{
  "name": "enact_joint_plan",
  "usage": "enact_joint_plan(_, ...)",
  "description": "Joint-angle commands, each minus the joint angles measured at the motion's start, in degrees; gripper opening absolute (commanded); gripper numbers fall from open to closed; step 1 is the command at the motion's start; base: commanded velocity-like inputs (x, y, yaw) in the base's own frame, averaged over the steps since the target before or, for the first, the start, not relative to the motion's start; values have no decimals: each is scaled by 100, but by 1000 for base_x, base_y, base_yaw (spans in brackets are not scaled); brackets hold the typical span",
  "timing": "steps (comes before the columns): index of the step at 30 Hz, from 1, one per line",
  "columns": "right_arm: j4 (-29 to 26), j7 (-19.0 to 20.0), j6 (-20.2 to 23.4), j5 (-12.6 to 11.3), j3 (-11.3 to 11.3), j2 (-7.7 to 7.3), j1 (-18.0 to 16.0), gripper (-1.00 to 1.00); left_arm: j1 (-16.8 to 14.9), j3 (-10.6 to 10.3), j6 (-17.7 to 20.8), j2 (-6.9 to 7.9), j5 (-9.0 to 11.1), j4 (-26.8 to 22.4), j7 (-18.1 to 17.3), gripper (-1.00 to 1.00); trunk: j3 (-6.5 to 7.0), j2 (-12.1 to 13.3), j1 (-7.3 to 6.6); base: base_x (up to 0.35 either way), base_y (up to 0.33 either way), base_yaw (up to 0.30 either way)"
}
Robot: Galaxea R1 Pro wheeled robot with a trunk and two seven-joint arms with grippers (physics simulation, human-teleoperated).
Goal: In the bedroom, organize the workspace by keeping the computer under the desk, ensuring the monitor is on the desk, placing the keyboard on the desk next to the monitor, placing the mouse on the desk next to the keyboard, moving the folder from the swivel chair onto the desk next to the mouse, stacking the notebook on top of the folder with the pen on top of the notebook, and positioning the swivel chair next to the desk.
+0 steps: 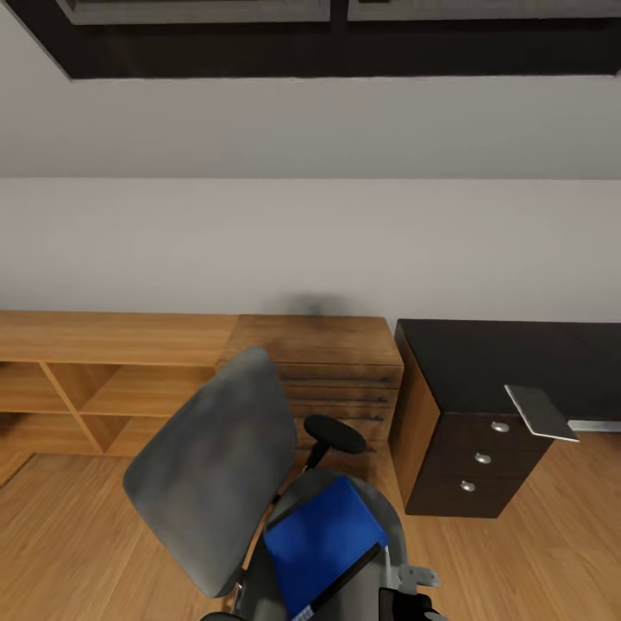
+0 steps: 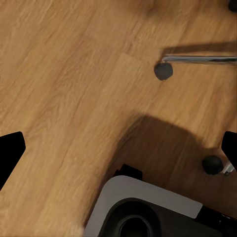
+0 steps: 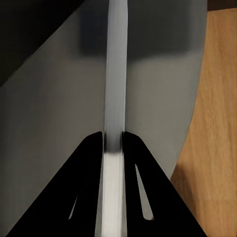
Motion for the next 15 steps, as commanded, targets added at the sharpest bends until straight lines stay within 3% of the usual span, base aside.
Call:
enact_joint_plan(1, 4, 7, -20, 20, -41, 4, -4, -100, -3, -37, -19, 3, 61, 6, -26, 100, -6, -3, 0, 0, 0, 0)
enact_joint_plan(15, 4, 18, -28, 20, -35, 4, -6, -100, -6, -41, -19, 3, 66, 6, -13, 100, -6, -3, 0, 0, 0, 0)
